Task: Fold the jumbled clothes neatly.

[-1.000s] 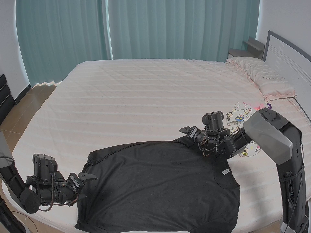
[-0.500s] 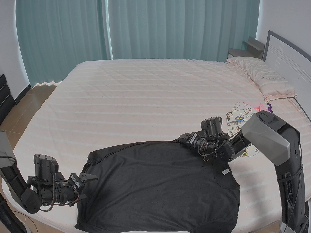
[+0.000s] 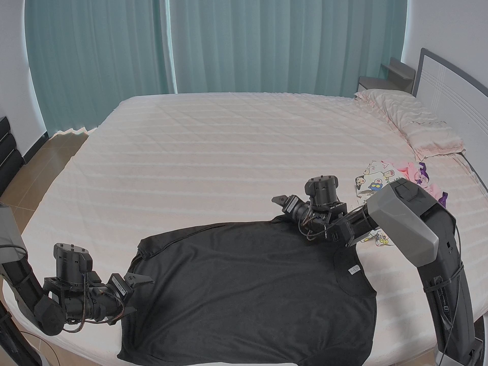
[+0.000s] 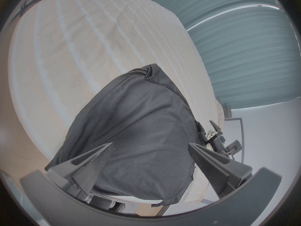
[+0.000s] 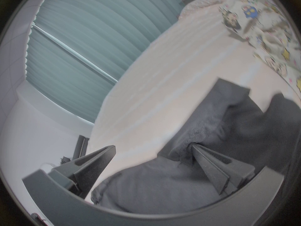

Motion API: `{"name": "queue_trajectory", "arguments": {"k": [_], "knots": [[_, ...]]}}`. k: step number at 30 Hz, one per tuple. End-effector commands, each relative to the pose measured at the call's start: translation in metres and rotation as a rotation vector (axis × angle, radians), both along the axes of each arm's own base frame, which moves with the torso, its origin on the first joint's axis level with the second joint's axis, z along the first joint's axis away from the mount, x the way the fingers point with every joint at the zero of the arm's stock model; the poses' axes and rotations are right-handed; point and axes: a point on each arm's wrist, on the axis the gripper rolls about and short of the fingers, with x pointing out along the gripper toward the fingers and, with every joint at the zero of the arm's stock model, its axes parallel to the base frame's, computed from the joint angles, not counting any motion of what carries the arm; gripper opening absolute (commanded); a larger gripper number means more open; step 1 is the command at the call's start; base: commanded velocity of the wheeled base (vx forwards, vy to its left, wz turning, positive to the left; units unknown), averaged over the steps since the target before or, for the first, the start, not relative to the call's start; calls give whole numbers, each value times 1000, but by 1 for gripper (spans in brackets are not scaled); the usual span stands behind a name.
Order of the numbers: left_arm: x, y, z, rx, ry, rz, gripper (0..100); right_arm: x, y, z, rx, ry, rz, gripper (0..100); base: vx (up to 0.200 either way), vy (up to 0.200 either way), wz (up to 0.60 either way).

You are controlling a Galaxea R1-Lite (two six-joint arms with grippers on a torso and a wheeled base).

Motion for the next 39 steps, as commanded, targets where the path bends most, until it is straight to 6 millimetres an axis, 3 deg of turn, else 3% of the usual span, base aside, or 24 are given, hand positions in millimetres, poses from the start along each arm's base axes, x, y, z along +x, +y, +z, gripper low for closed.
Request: {"name": "queue_trajectory", "arguments": {"k": [1, 6, 9, 14, 23, 33, 39], "knots": [[0, 2, 0, 1, -4, 11, 100, 42, 1, 26, 53, -187, -81, 100, 0, 0, 0], [1, 4, 0, 0, -10, 19, 100, 56, -11, 58, 91, -296, -116, 100, 0, 0, 0], [1, 4, 1, 1, -12, 23, 100, 59, -18, 61, 66, -304, -123, 100, 0, 0, 0], [2, 6, 1, -1, -14, 31, 100, 53, -37, 33, -87, -227, -107, 100, 0, 0, 0], [3, 8, 1, -4, -16, 39, 100, 39, -62, 16, -182, -110, -103, 100, 0, 0, 0], [1, 8, 0, -4, -8, 36, 100, 16, -65, -8, -213, 9, -80, 100, 0, 0, 0], [1, 8, 0, -4, -8, 36, 100, 18, -65, -21, -216, 26, -80, 100, 0, 0, 0]]}}
